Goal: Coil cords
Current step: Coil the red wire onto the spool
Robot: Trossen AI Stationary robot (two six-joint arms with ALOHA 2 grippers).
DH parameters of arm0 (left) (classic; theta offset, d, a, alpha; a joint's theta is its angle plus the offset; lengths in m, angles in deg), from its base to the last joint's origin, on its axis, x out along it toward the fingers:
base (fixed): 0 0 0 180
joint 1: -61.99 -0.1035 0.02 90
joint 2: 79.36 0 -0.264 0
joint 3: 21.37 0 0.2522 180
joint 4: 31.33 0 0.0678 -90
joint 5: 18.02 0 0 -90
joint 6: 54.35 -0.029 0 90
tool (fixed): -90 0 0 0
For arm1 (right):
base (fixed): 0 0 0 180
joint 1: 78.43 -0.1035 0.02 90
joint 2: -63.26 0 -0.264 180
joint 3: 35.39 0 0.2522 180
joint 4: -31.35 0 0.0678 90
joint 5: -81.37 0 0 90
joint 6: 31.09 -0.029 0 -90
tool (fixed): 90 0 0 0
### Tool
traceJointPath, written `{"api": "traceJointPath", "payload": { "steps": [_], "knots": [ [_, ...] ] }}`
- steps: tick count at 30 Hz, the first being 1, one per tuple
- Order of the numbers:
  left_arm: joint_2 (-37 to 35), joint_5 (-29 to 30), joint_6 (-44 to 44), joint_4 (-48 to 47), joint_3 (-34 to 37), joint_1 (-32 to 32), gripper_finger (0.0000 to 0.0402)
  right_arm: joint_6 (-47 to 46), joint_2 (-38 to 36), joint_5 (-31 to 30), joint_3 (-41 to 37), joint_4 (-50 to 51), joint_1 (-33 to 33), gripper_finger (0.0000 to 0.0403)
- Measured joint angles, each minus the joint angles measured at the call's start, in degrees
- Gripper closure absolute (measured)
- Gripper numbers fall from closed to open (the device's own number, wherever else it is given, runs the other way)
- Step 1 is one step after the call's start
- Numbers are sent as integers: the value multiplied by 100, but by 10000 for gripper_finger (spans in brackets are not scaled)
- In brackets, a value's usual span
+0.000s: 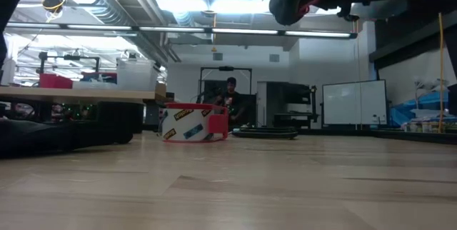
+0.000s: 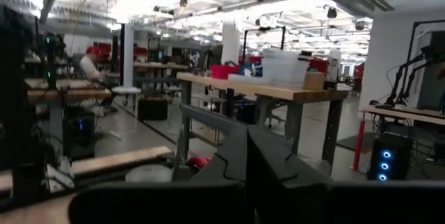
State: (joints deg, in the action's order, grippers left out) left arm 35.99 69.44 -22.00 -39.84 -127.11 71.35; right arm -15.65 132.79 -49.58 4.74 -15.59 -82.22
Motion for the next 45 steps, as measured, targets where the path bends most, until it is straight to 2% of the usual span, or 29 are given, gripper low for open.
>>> {"api": "traceJointPath", "payload": {
  "steps": [4, 8, 18, 32, 45],
  "knots": [
    [-2, -382, 93, -49, -5, -50, 401, 2, 2, -1, 0, 187, 0, 398],
    [-41, -459, 219, -226, -5, -26, 401, 1, 2, 9, 0, 224, 0, 398],
    [-453, -464, 27, -592, -7, -23, 401, 4, 1, 0, 0, 623, 1, 398],
    [-889, -372, -215, -1593, -5, -8, 401, 5, 0, 163, -2, 758, 7, 398],
    [-1258, -329, -602, -1527, -7, -148, 401, -7, 0, 797, -2, 994, 7, 398]
  ]
}}
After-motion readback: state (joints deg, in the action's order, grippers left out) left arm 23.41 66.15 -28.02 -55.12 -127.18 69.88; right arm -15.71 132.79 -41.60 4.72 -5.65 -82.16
